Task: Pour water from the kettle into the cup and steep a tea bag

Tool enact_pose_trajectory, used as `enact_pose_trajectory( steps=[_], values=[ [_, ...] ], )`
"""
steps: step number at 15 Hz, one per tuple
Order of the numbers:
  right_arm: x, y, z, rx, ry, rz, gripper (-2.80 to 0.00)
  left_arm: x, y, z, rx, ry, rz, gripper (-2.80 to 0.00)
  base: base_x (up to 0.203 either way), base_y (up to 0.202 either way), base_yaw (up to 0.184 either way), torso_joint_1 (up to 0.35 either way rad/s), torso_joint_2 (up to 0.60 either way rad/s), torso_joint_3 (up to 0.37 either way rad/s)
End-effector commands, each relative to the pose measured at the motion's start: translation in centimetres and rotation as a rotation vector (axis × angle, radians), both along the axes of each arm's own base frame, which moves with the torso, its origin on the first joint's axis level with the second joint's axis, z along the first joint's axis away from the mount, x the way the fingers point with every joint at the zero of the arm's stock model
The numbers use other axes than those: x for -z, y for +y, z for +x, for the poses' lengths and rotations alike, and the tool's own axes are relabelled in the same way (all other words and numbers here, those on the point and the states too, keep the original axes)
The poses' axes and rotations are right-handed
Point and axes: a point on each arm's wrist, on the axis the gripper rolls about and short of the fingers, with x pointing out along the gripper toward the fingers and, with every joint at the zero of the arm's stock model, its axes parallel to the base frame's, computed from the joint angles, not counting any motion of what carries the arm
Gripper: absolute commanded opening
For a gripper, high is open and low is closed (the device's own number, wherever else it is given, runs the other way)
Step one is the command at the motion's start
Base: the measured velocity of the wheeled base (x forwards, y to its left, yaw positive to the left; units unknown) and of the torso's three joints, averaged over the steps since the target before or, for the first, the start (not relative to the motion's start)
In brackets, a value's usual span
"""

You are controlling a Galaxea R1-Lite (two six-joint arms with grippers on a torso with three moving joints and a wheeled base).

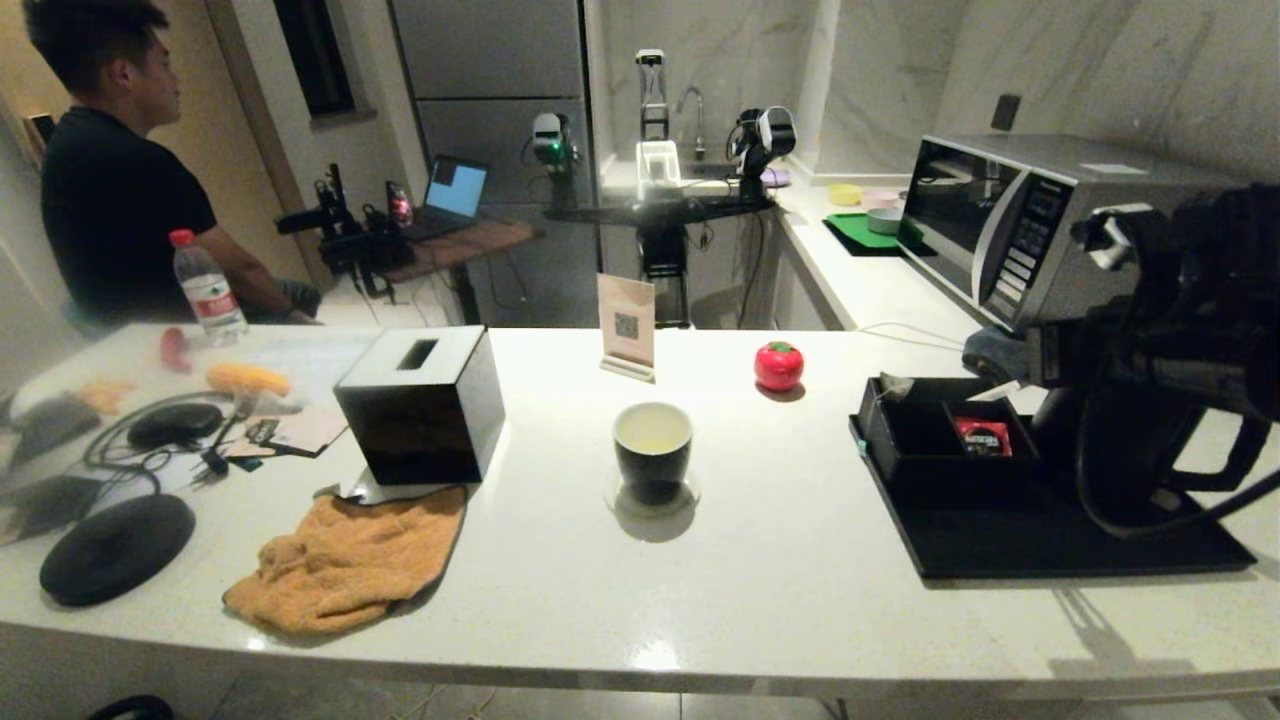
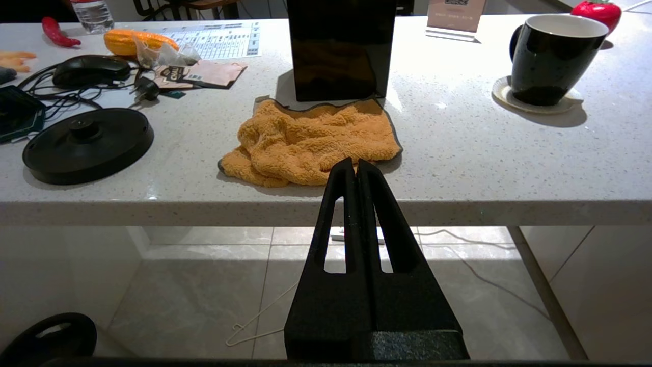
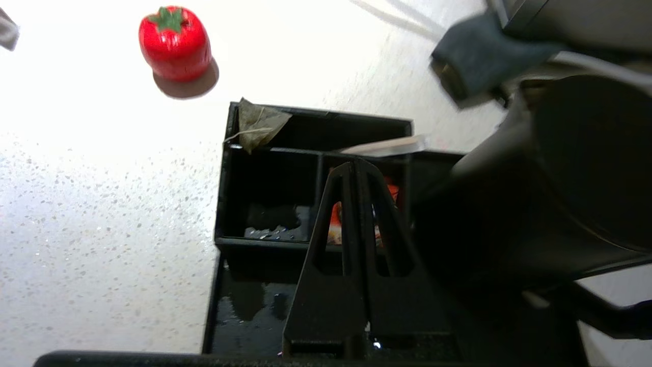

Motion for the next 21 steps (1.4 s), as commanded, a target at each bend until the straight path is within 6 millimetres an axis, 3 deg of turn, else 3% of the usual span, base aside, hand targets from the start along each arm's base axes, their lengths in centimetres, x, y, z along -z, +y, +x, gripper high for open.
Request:
enact_pose_trajectory(
  steps=[1, 5, 15, 21],
  values=[
    [0.7, 1.4, 2.4, 0.021, 0.086, -0.006, -2.80, 0.0, 0.0, 0.0, 0.000, 0.000, 0.000, -2.80, 0.000, 0.000, 0.000, 0.000, 0.00, 0.000],
    [0.4, 3.4, 4.9, 0.082, 0.160, 0.078, -2.80, 0.0, 0.0, 0.0, 0.000, 0.000, 0.000, -2.80, 0.000, 0.000, 0.000, 0.000, 0.00, 0.000],
    [3.4, 5.2, 11.9, 0.166, 0.242, 0.154, -2.80, 0.0, 0.0, 0.0, 0.000, 0.000, 0.000, -2.80, 0.000, 0.000, 0.000, 0.000, 0.00, 0.000],
    [4.7, 5.5, 13.1, 0.184, 0.272, 0.175, -2.80, 0.0, 0.0, 0.0, 0.000, 0.000, 0.000, -2.80, 0.000, 0.000, 0.000, 0.000, 0.00, 0.000]
  ],
)
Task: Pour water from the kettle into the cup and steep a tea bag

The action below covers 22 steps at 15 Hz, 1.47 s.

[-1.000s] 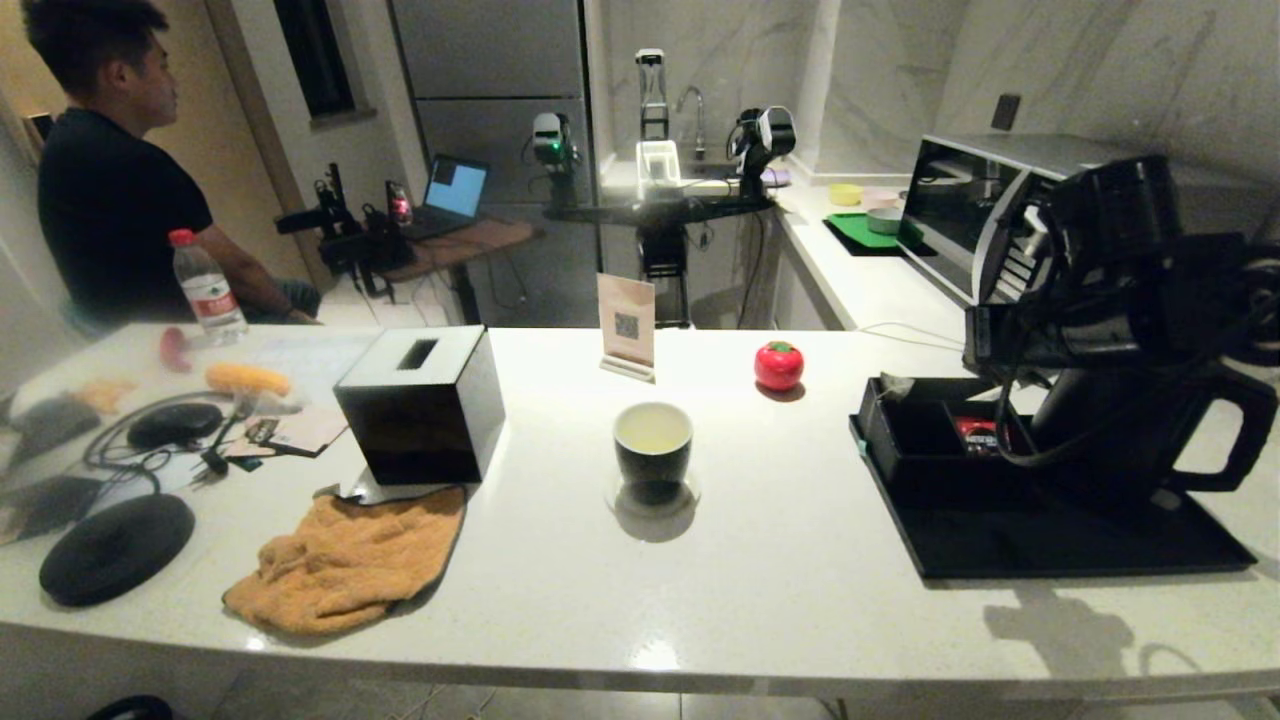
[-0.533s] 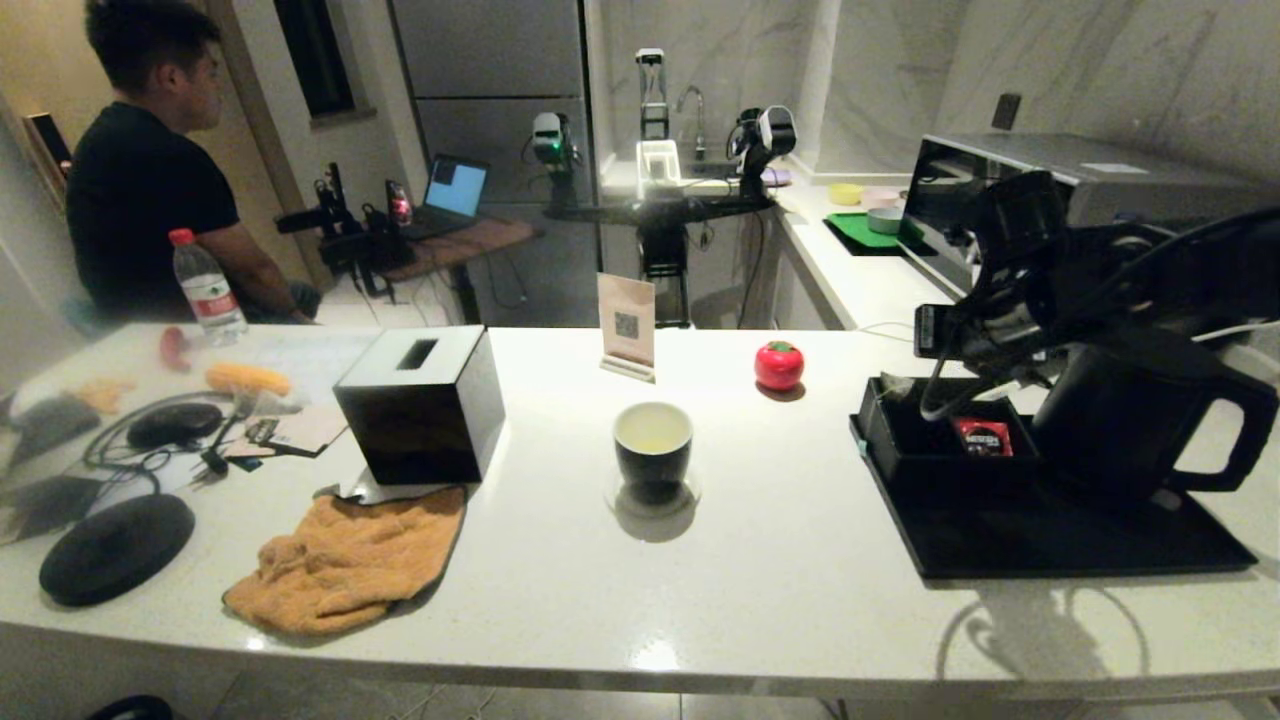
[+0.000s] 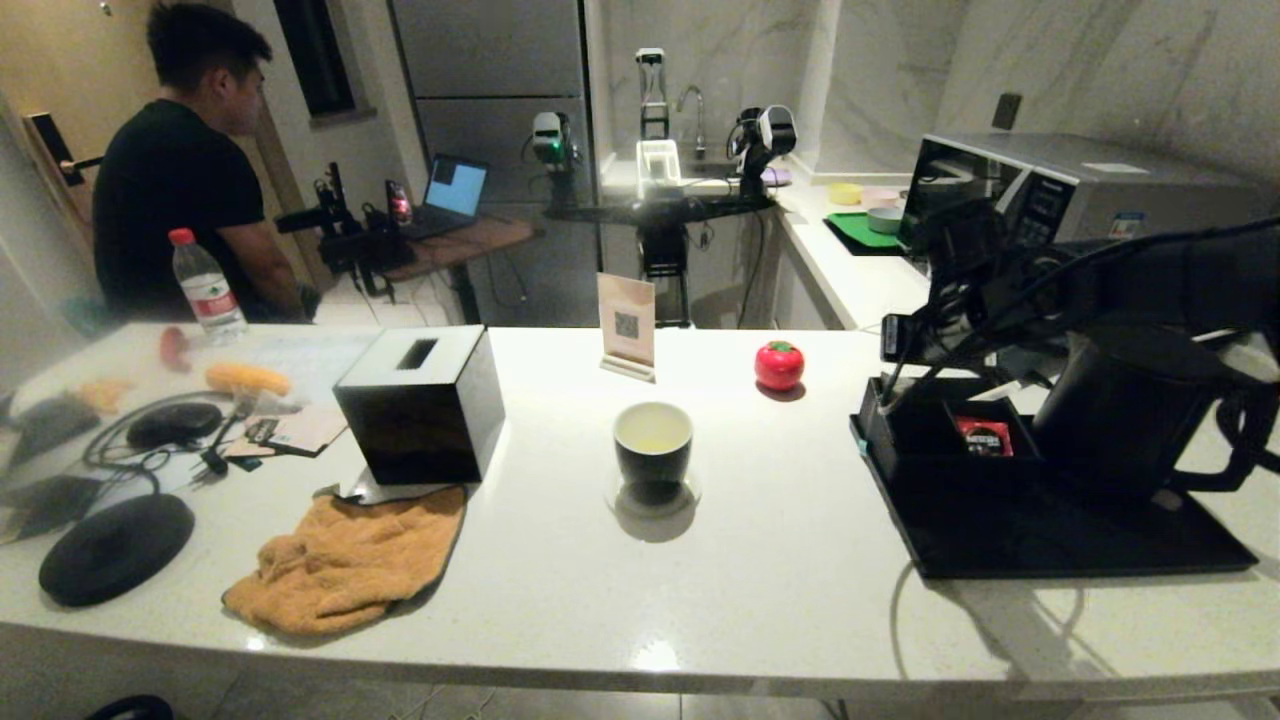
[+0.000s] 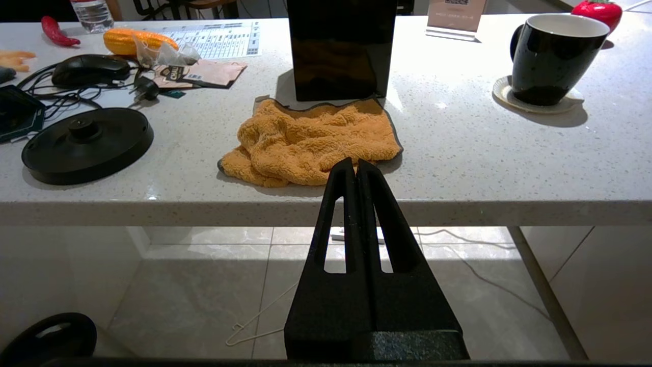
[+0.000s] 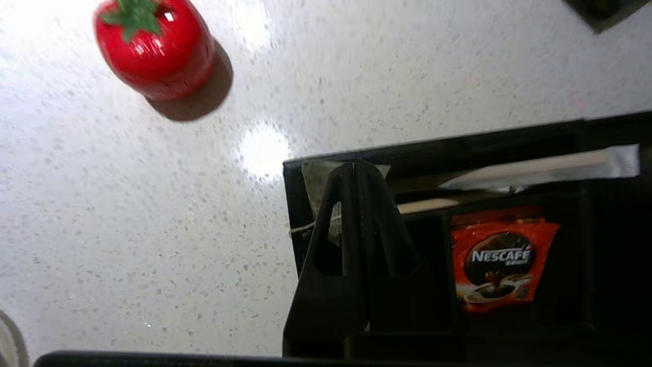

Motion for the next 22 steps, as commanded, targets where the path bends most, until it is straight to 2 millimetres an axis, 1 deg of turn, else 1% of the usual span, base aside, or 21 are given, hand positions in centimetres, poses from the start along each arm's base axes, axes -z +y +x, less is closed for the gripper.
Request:
enact_pose_trajectory(
  steps=[1, 3, 12, 14, 18, 22],
  values=[
    [1.0, 0.1, 0.3, 0.030, 0.035, 0.027, 0.00, 0.0, 0.0, 0.0, 0.000, 0.000, 0.000, -2.80, 0.000, 0.000, 0.000, 0.000, 0.00, 0.000],
    [1.4, 0.1, 0.2, 0.042, 0.062, 0.035, 0.00, 0.0, 0.0, 0.0, 0.000, 0.000, 0.000, -2.80, 0.000, 0.000, 0.000, 0.000, 0.00, 0.000],
    [1.8, 0.1, 0.4, 0.045, 0.065, 0.033, 0.00, 0.0, 0.0, 0.0, 0.000, 0.000, 0.000, -2.80, 0.000, 0.000, 0.000, 0.000, 0.00, 0.000],
    [2.2, 0.2, 0.7, 0.045, 0.070, 0.032, 0.00, 0.0, 0.0, 0.0, 0.000, 0.000, 0.000, -2.80, 0.000, 0.000, 0.000, 0.000, 0.00, 0.000],
    [2.3, 0.4, 1.1, 0.081, 0.051, 0.080, 0.00, 0.0, 0.0, 0.0, 0.000, 0.000, 0.000, -2.80, 0.000, 0.000, 0.000, 0.000, 0.00, 0.000],
    [2.7, 0.4, 1.4, 0.083, 0.057, 0.081, 0.00, 0.0, 0.0, 0.0, 0.000, 0.000, 0.000, -2.80, 0.000, 0.000, 0.000, 0.000, 0.00, 0.000]
  ],
)
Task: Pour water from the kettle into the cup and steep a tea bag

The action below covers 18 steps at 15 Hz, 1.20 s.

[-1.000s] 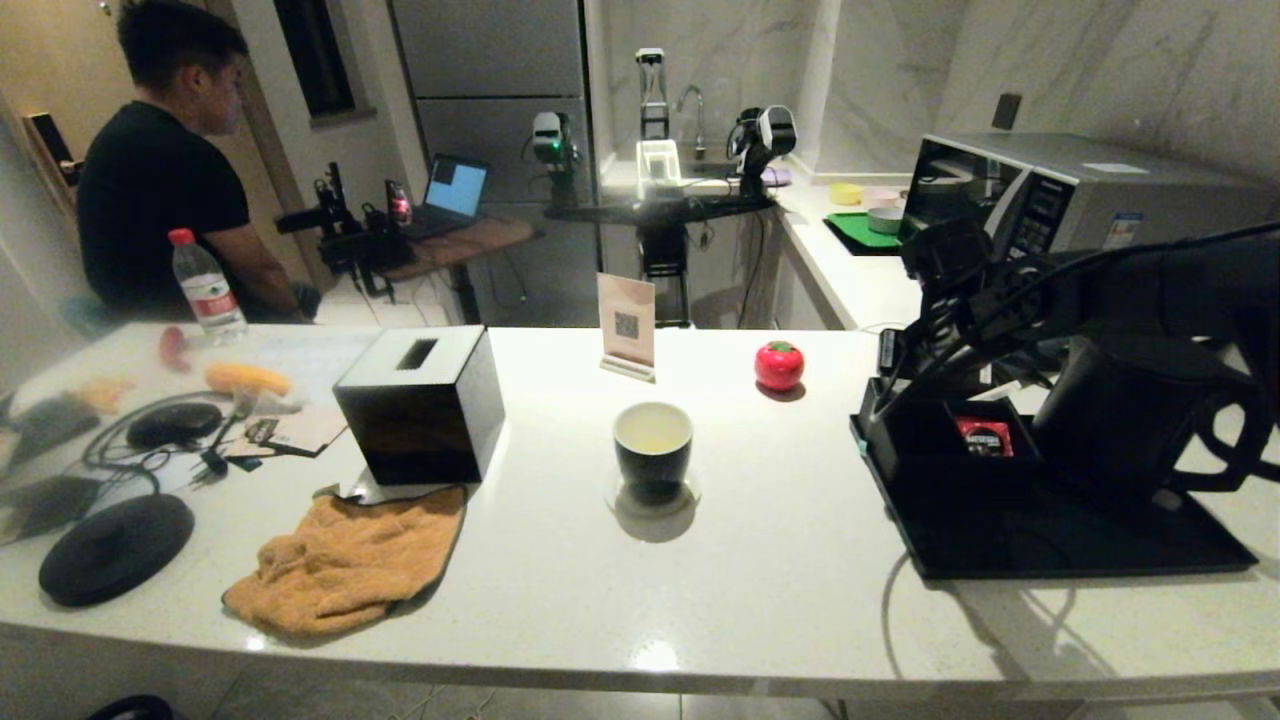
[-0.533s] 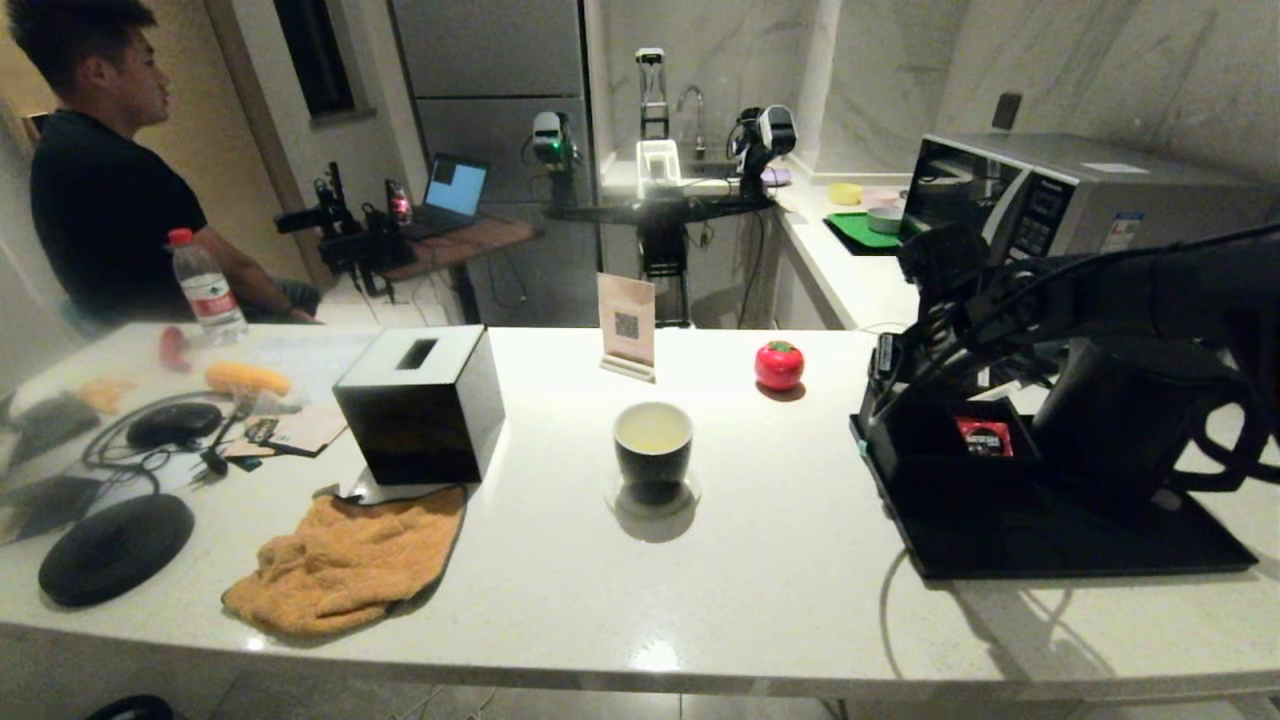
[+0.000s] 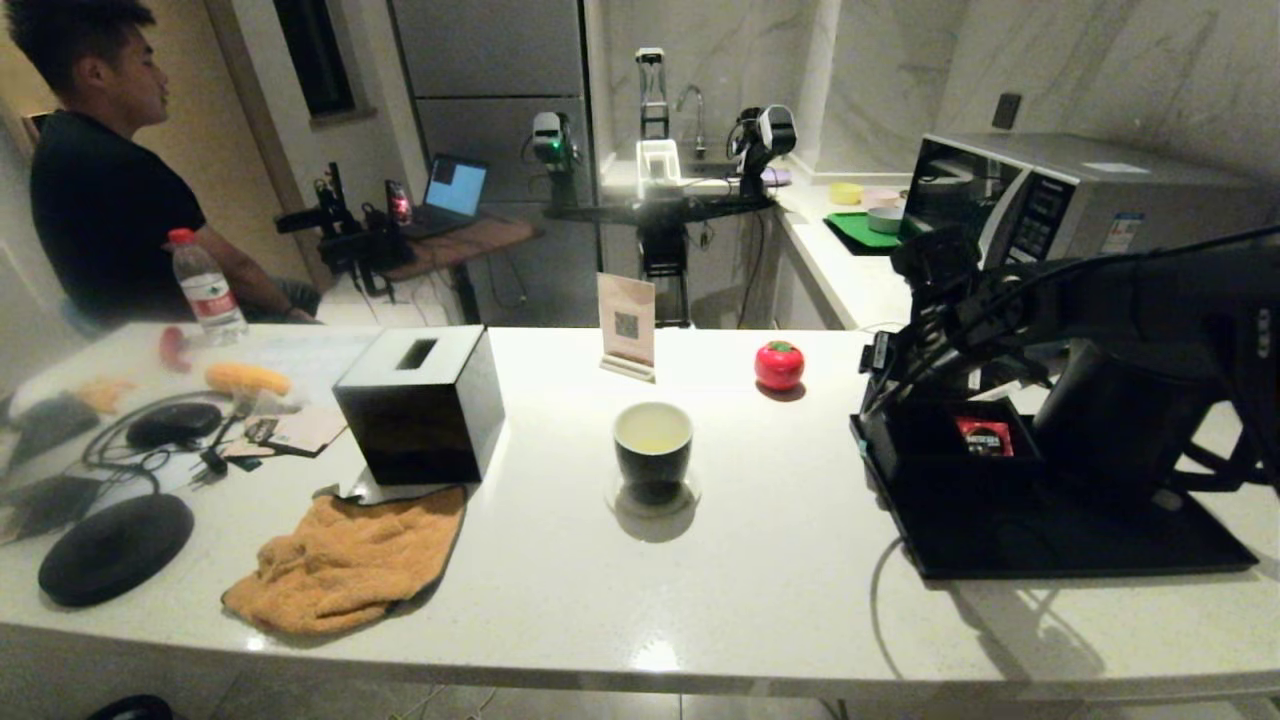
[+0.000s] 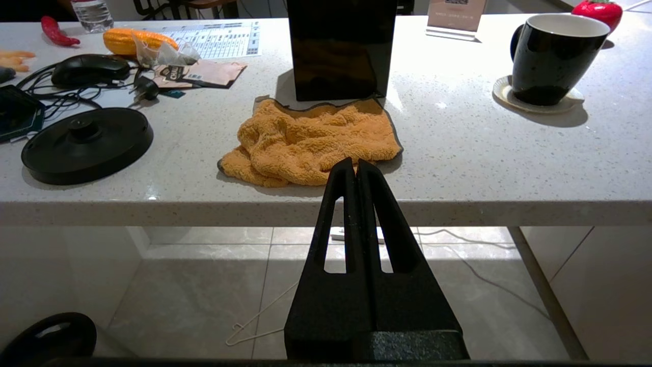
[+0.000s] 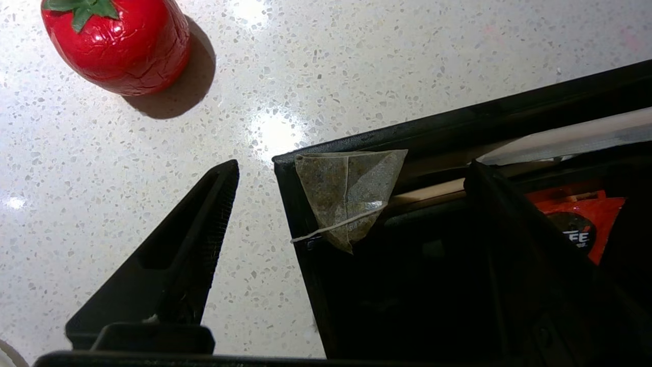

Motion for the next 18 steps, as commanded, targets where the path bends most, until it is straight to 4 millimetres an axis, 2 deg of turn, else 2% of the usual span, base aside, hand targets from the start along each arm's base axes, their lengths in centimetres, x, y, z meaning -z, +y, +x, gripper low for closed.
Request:
enact_pose_trajectory(
  steps=[1, 18],
  values=[
    [0.38, -0.01, 0.15, 0.005, 0.008, -0.001, 0.00, 0.00, 0.00, 0.00, 0.000, 0.000, 0.000, -2.80, 0.000, 0.000, 0.000, 0.000, 0.00, 0.000],
    [1.18, 0.92, 0.78, 0.013, 0.000, 0.035, 0.00, 0.00, 0.00, 0.00, 0.000, 0.000, 0.000, -2.80, 0.000, 0.000, 0.000, 0.000, 0.00, 0.000]
  ],
)
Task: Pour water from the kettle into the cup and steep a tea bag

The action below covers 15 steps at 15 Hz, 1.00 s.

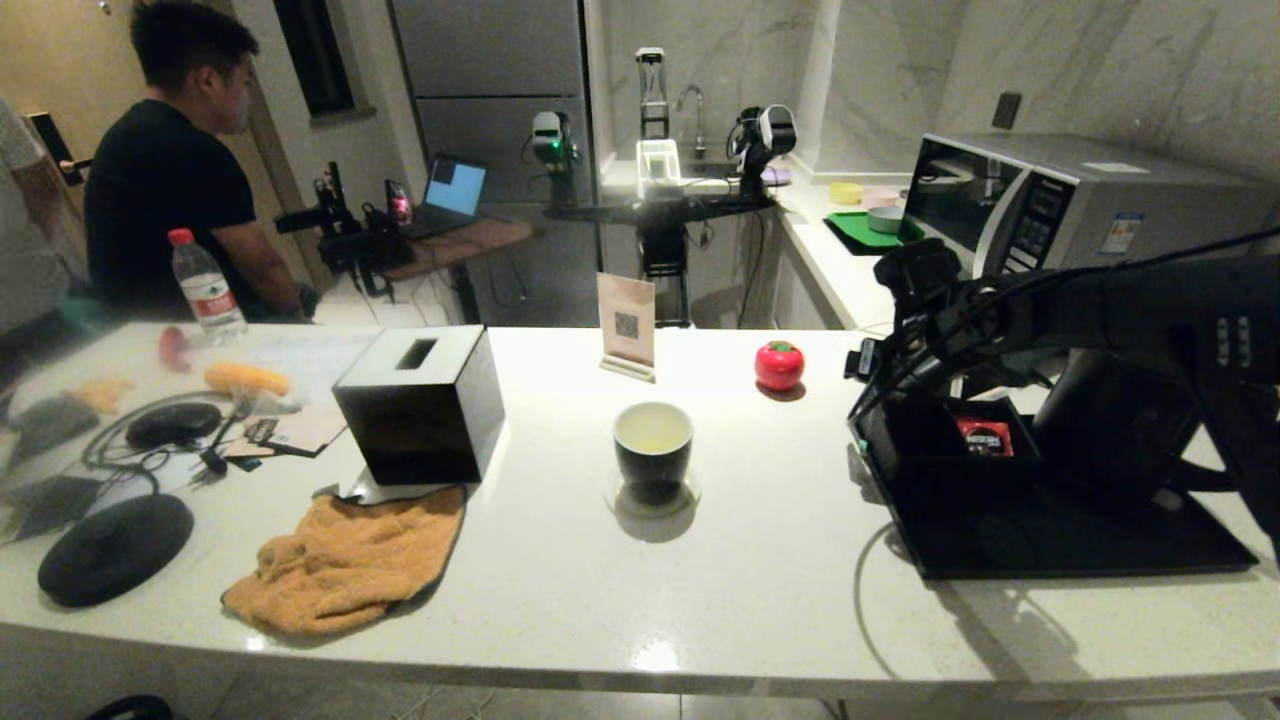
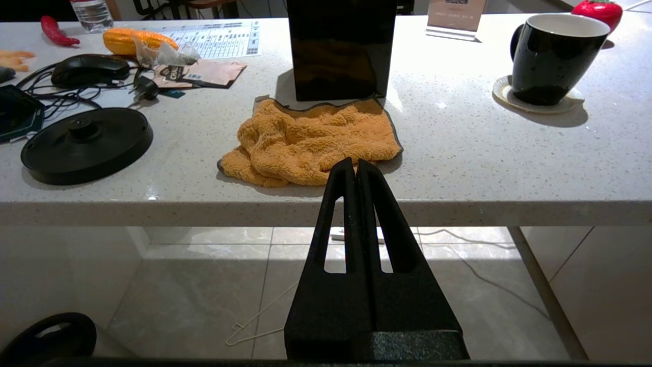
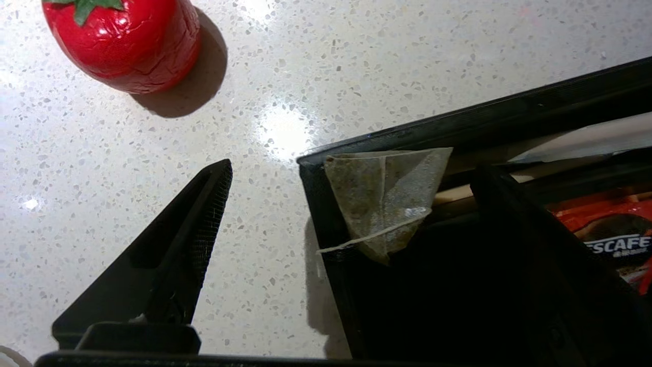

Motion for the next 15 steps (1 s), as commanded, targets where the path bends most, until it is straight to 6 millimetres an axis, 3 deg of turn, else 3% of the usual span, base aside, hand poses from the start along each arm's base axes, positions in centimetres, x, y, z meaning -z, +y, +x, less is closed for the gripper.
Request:
enact_pose_trajectory(
  steps=[1, 15],
  values=[
    [0.07, 0.06, 0.06, 0.001, -0.003, 0.002, 0.00, 0.00, 0.00, 0.00, 0.000, 0.000, 0.000, -2.80, 0.000, 0.000, 0.000, 0.000, 0.00, 0.000],
    [0.34, 0.27, 0.96, 0.002, -0.021, 0.007, 0.00, 0.00, 0.00, 0.00, 0.000, 0.000, 0.000, -2.80, 0.000, 0.000, 0.000, 0.000, 0.00, 0.000]
  ],
)
